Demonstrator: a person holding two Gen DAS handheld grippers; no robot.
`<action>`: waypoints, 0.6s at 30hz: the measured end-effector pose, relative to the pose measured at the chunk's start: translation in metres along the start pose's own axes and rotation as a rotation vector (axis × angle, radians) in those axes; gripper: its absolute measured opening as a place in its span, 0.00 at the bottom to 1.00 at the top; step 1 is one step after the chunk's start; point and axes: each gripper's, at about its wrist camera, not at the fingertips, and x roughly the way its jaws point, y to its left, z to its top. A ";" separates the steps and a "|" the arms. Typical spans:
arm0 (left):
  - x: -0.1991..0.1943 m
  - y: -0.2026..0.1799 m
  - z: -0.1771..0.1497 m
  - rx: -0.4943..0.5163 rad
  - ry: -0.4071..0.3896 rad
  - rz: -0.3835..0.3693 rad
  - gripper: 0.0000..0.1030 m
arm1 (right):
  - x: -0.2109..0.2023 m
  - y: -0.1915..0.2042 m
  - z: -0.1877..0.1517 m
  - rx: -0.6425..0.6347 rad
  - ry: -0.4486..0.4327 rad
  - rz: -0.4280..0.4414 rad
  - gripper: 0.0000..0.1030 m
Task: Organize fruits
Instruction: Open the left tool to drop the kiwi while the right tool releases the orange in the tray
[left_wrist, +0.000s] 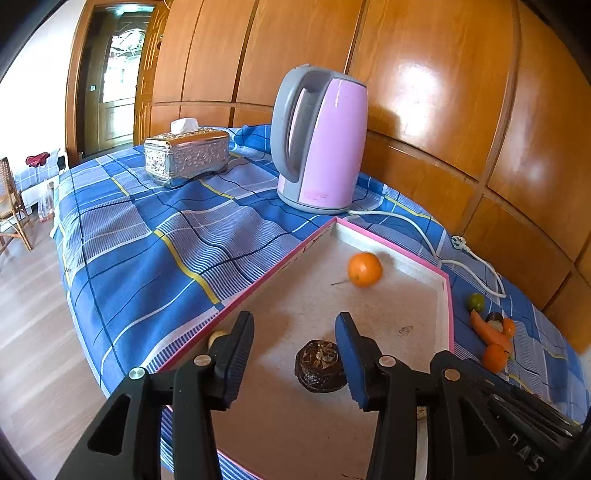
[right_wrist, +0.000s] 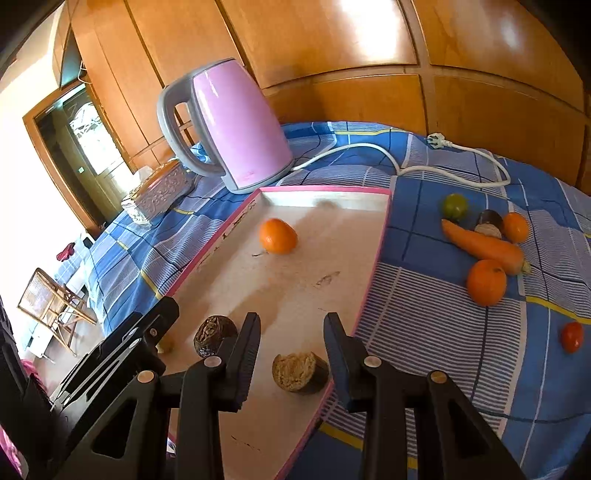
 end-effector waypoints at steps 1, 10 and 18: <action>0.000 0.000 0.000 0.001 -0.001 -0.001 0.45 | -0.001 0.000 0.000 0.001 -0.001 -0.004 0.36; -0.004 -0.006 -0.002 0.039 -0.016 -0.023 0.49 | -0.016 -0.011 -0.004 0.008 -0.024 -0.054 0.36; -0.009 -0.019 -0.007 0.103 -0.032 -0.057 0.53 | -0.034 -0.031 -0.009 0.046 -0.045 -0.102 0.36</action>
